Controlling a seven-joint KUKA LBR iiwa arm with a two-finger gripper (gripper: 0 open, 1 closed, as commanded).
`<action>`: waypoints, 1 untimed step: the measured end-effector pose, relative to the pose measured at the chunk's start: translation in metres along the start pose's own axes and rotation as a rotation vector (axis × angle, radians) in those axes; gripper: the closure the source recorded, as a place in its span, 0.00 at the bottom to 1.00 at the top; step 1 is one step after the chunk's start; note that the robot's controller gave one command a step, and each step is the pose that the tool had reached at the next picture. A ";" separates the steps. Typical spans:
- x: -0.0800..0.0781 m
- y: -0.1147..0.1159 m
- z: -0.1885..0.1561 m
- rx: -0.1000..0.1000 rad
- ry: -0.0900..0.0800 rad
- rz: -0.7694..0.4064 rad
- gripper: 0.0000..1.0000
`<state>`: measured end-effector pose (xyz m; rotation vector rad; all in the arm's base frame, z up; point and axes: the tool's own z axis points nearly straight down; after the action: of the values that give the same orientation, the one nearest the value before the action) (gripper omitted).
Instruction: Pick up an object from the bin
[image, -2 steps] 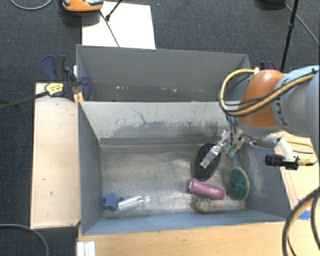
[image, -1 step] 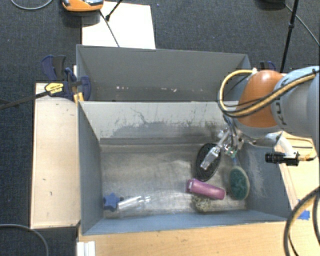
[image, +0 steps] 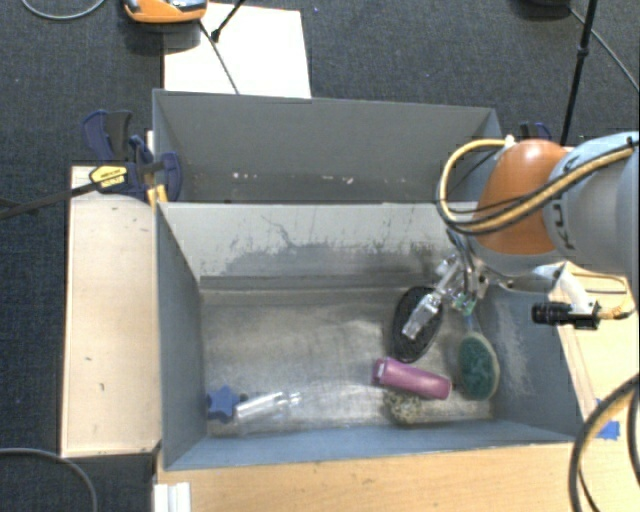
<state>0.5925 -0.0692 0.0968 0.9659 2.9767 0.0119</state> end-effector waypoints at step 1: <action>0.000 0.001 0.001 0.000 0.000 -0.043 0.00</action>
Offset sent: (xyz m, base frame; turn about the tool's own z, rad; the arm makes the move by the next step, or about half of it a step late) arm -0.0039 0.0128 -0.0257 -0.0755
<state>0.5930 -0.0681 0.0955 0.9014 2.9964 0.0118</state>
